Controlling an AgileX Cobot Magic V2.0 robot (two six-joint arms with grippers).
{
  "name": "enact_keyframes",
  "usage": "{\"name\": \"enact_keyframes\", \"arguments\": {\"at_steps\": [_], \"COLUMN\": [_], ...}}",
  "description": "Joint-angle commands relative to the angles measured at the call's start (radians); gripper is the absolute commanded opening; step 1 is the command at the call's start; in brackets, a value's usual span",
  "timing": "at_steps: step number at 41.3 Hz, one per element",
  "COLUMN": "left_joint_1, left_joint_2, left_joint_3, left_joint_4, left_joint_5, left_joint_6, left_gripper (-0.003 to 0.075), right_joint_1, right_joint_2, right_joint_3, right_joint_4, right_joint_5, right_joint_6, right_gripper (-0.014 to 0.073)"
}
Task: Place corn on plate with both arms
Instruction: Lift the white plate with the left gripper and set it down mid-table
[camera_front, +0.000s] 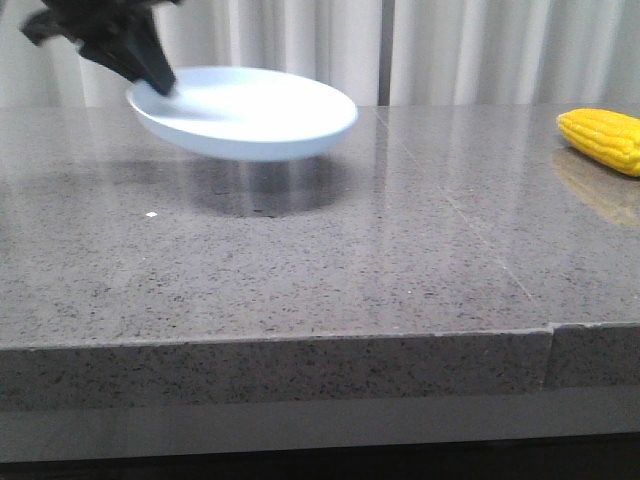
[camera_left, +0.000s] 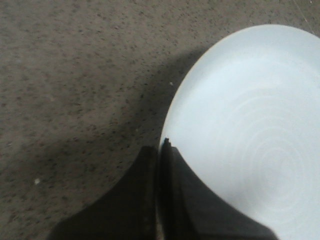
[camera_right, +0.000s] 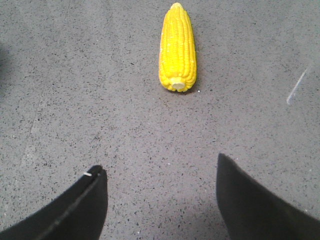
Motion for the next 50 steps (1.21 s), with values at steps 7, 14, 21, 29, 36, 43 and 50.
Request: {"name": "enact_keyframes", "arguments": {"at_steps": [7,14,21,29,36,43,50], "left_joint_1": [-0.037,-0.037,-0.035,-0.018,-0.066,-0.175,-0.291], "left_joint_2": [0.023,0.025,0.02,-0.052,-0.178,-0.315,-0.44], "left_joint_3": [-0.029,-0.029,-0.029,-0.031,-0.029,0.014,0.112], "left_joint_4": [-0.058,-0.059,-0.037,-0.009,0.08,0.197,0.329], "left_joint_5": [-0.082,-0.09,-0.087,-0.077,-0.024,0.008,0.023], "left_joint_6": [-0.006,-0.006,-0.006,-0.006,-0.004,-0.004,-0.069], "left_gripper": [-0.0019,0.0127,0.0401,0.0442,0.0442,0.0442,0.0442], "right_joint_1": [0.0,0.0,0.0,0.0,0.0,0.0,0.0], "right_joint_2": [0.002,0.002,0.002,0.002,0.002,0.002,0.002], "right_joint_3": [-0.033,-0.033,-0.033,-0.033,-0.033,-0.033,-0.033], "right_joint_4": [-0.008,-0.008,-0.008,-0.008,-0.008,-0.008,-0.008], "right_joint_5": [-0.073,-0.073,-0.073,-0.073,-0.073,-0.073,-0.073], "right_joint_6": [-0.01,-0.01,-0.01,-0.01,-0.01,-0.01,-0.01], "right_gripper": [0.0499,0.0499,0.0499,0.0499,0.0499,0.0499,0.0499]}}
